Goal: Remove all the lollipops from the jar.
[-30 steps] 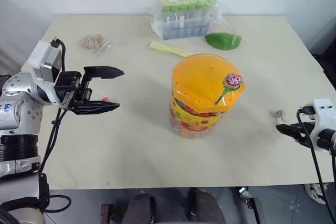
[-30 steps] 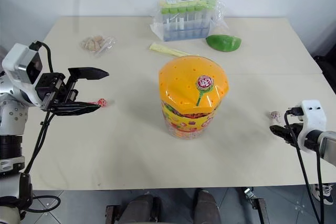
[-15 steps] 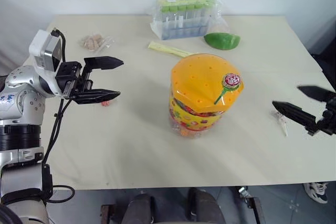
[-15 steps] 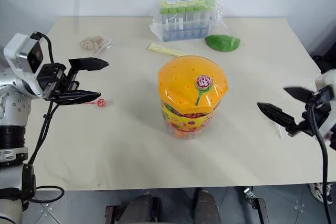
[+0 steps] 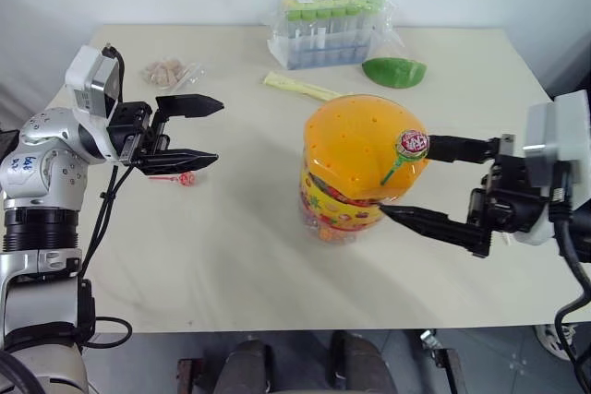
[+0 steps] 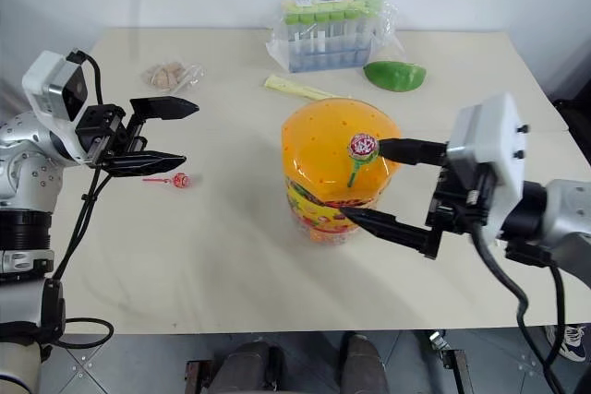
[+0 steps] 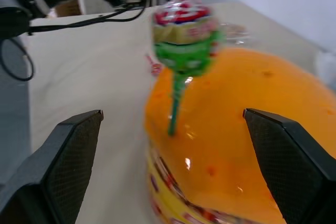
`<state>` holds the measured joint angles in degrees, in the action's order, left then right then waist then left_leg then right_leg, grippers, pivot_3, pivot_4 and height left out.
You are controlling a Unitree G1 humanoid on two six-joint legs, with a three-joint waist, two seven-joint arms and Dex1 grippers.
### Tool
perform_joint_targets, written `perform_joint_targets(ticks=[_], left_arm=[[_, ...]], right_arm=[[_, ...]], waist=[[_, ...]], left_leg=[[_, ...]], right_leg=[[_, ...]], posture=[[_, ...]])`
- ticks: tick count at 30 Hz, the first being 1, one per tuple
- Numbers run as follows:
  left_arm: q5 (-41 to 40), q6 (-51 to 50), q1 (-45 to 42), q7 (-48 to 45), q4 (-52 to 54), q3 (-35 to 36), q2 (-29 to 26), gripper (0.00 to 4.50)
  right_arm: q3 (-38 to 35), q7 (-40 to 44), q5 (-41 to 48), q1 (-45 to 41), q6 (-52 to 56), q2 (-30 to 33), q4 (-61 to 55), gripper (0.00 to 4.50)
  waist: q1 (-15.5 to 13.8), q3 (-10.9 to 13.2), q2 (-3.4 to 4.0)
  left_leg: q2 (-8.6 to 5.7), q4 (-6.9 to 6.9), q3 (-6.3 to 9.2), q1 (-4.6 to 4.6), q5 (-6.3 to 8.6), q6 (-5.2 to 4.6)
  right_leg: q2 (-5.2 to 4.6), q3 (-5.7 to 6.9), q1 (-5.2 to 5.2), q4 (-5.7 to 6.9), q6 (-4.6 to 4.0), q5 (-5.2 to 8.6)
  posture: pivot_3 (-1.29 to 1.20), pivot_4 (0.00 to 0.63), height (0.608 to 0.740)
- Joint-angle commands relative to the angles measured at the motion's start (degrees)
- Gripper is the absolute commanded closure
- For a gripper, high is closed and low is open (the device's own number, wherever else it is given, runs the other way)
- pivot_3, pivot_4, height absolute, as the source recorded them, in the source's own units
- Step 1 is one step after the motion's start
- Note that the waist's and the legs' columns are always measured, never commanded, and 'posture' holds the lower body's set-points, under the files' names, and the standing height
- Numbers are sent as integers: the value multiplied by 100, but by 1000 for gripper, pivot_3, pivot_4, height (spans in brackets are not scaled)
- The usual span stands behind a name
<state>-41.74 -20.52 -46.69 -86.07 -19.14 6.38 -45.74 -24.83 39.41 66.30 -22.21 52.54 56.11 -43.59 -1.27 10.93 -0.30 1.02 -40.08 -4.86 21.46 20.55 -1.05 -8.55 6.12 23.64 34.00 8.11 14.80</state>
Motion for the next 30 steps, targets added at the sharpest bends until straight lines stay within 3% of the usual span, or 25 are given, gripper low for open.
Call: perform_joint_targets(ticks=[1,4,6,15,24,30], left_arm=[[-83,15,-27,-641,140,138,-119,0],[-109,-3,43,-637,215,188,-145,0],[-124,-15,82,-628,256,216,-156,0],[-284,-33,131,-643,319,235,-175,0],[-597,-41,106,-643,439,273,-212,0],[-754,-56,181,-643,529,174,-359,0]], right_arm=[[345,75,-197,-293,-349,-9,140,20],[552,126,-293,-435,-555,-78,245,577],[602,136,-326,-478,-639,-89,292,1186],[583,144,-272,-833,-801,12,519,4309],[327,-32,-145,-1457,-847,21,1181,4452],[218,33,-974,-1761,-993,446,2362,4452]], waist=[[0,0,0],[0,0,0],[-3,0,0],[0,0,0],[7,0,0],[1,0,0]], left_leg=[[0,0,0,0,0,0],[0,0,0,0,0,0],[0,0,0,0,0,0],[1,0,0,0,0,0],[2,-1,-2,1,0,0],[2,1,-7,2,1,0]], right_leg=[[0,0,0,0,0,0],[0,1,0,0,0,0],[0,1,1,0,0,0],[0,1,1,-1,0,0],[0,0,2,-1,0,0],[0,-1,4,-2,0,0]], posture=[[0,150,740],[0,150,740],[0,150,740],[0,150,740],[0,150,740],[0,150,740]])
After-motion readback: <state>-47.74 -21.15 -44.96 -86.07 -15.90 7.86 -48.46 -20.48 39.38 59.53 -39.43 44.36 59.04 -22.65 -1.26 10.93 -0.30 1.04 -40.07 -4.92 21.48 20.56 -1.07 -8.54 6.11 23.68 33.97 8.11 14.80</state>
